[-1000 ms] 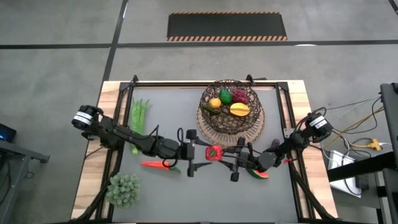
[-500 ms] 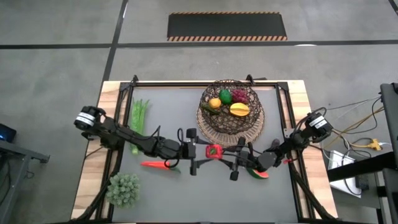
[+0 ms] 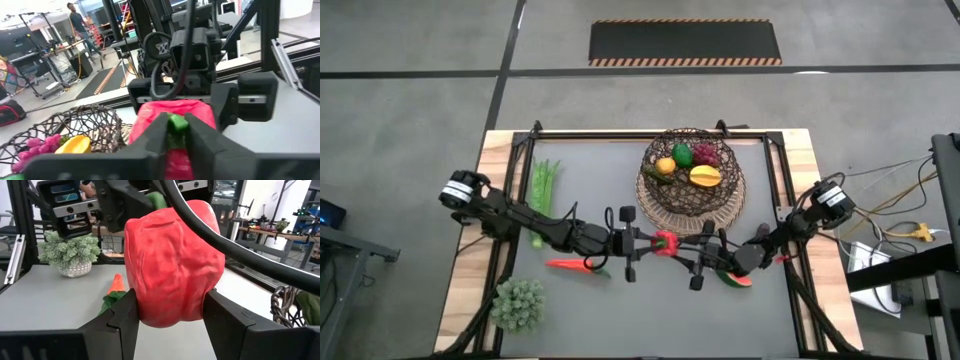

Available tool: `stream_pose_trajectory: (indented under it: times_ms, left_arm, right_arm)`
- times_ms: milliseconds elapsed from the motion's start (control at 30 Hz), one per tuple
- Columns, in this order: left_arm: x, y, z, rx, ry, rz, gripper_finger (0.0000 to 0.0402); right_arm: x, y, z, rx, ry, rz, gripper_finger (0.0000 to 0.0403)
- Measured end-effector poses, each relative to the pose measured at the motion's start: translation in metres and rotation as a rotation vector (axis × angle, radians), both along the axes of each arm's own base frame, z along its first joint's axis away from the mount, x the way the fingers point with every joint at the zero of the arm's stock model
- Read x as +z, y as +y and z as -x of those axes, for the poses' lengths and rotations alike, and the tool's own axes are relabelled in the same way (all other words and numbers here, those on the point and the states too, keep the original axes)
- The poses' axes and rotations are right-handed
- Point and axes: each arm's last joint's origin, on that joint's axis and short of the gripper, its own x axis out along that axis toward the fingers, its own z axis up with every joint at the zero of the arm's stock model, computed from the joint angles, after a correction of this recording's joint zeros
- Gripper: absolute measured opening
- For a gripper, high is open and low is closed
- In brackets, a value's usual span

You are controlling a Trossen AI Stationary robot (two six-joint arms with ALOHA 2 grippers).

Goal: Build produce basket
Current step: Put the red bell pepper into the basket

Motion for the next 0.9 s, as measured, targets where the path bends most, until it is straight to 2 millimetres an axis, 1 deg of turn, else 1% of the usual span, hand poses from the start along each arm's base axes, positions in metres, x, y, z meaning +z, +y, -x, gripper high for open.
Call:
stream_pose_trajectory:
  times_ms: [67, 167, 233, 333, 467, 600, 700, 800, 900]
  left_arm:
    - [0.001, 0.000, 0.000, 0.000, -0.002, -0.013, 0.0014]
    - [0.002, 0.000, -0.001, 0.002, -0.005, -0.013, 0.0013]
    - [0.003, 0.000, -0.001, 0.006, -0.007, -0.013, 0.0012]
    - [0.004, 0.000, -0.002, 0.008, -0.012, -0.012, 0.0010]
    - [0.007, 0.001, -0.003, 0.018, -0.021, -0.012, 0.0008]
    - [0.009, 0.004, -0.005, 0.029, -0.021, -0.015, 0.0008]
    - [0.012, 0.009, -0.007, 0.041, -0.028, -0.010, 0.0007]
    - [0.017, 0.015, -0.010, 0.061, -0.048, -0.002, 0.0007]
    - [0.026, 0.023, -0.015, 0.087, -0.074, 0.004, 0.0007]
  right_arm:
    - [0.000, 0.000, 0.000, -0.013, -0.001, -0.002, 0.0174]
    - [0.000, -0.001, 0.000, -0.031, -0.001, -0.004, 0.0174]
    - [0.001, -0.001, 0.000, -0.039, -0.003, -0.008, 0.0182]
    - [0.001, -0.001, 0.000, -0.043, -0.009, -0.013, 0.0210]
    - [0.005, -0.002, 0.001, -0.048, -0.024, -0.027, 0.0263]
    - [0.019, -0.002, 0.004, -0.043, -0.065, -0.058, 0.0308]
    - [0.029, -0.003, 0.007, -0.043, -0.059, -0.056, 0.0329]
    - [0.041, -0.006, 0.012, -0.041, -0.040, -0.050, 0.0337]
    - [0.056, -0.011, 0.020, -0.050, -0.019, -0.045, 0.0334]
